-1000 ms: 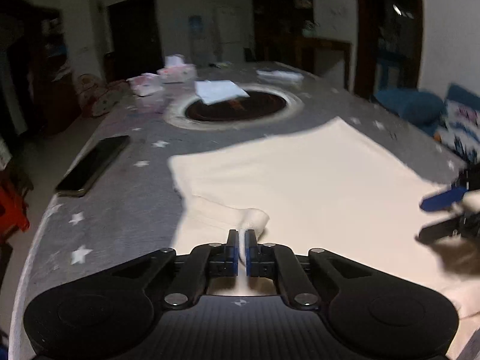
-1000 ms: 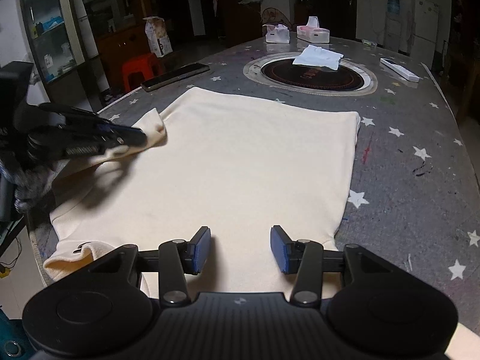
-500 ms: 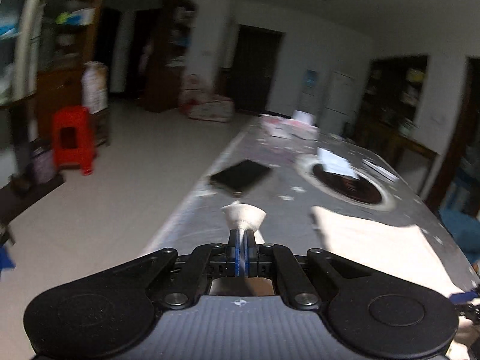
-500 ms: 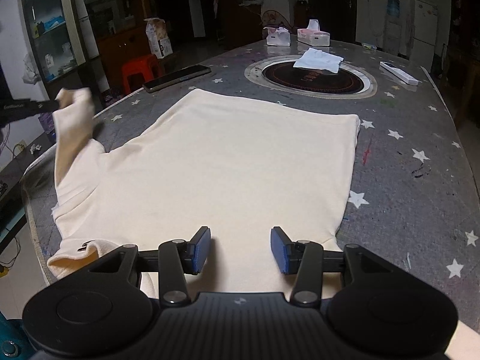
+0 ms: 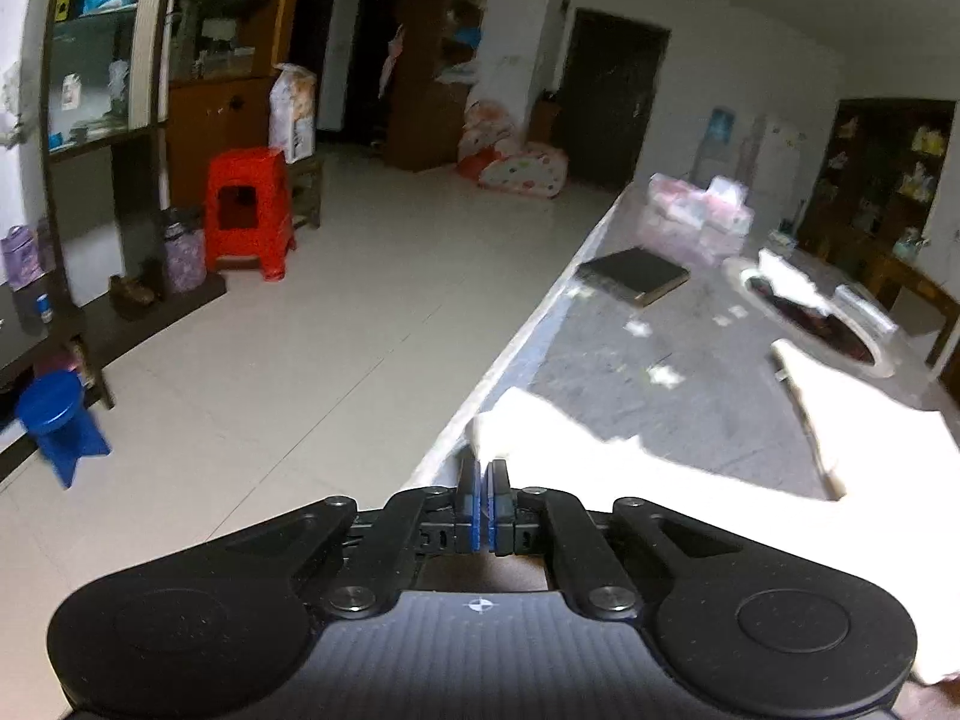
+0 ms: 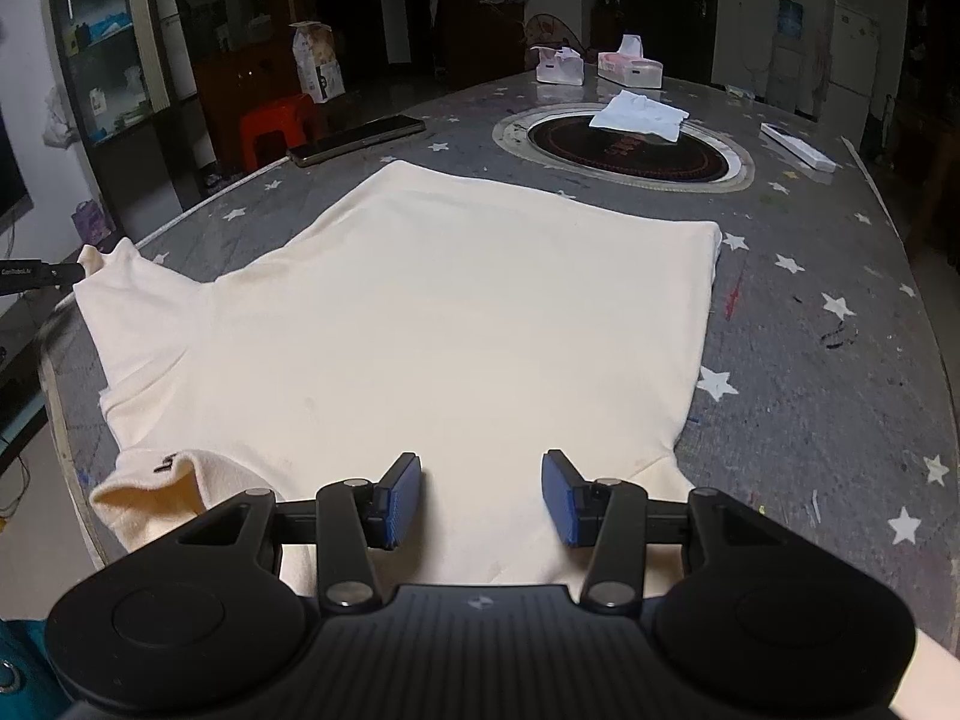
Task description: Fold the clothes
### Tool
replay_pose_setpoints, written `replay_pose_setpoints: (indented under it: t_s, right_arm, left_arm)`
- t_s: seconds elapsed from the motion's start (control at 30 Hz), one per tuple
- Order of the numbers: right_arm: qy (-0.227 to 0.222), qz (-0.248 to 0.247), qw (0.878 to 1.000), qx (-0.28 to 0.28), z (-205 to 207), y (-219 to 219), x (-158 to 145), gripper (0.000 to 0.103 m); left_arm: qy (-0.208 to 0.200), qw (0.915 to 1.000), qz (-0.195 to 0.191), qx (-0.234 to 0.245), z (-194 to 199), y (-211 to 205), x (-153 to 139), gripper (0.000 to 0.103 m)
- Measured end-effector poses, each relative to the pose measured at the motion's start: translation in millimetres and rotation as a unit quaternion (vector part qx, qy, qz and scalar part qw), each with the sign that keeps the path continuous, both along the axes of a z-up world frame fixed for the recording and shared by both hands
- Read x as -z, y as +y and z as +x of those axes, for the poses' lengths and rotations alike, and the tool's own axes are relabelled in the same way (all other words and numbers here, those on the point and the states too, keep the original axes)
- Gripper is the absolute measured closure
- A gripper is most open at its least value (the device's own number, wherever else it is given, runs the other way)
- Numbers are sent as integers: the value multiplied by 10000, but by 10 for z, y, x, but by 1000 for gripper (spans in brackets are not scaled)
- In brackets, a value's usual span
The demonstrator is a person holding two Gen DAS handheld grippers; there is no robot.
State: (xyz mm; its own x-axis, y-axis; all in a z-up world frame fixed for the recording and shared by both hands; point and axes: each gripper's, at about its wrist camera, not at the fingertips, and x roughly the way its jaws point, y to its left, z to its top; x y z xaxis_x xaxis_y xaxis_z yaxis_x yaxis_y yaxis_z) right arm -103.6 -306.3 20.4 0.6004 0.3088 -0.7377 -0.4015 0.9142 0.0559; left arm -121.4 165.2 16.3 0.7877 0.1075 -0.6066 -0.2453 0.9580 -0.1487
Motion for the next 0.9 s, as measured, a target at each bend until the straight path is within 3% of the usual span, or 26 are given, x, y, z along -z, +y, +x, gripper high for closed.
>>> replay_pose_setpoints:
  t_s: [0.2, 0.33, 0.53, 0.67, 0.9]
  right_arm:
    - [-58, 26, 10000, -48, -29, 18, -34, 54]
    - [-109, 87, 9999, -60, -46, 22, -71, 54]
    - [-58, 130, 9999, -56, -71, 34, -28, 54]
    - [-42, 129, 9999, -41, -139, 12, -12, 54]
    - [-139, 58, 9998, -105, -288, 69, 17, 52]
  left_arm:
    - [75, 9997, 37, -243, 6, 40, -40, 100]
    - [-158, 9993, -49, 344, 60, -226, -187, 99]
    - [-87, 9919, -194, 1252, 323, -733, -122, 99]
    - [157, 9921, -128, 1236, 437, -807, 36, 98]
    - [50, 9951, 254, 956, 441, -674, 96, 97]
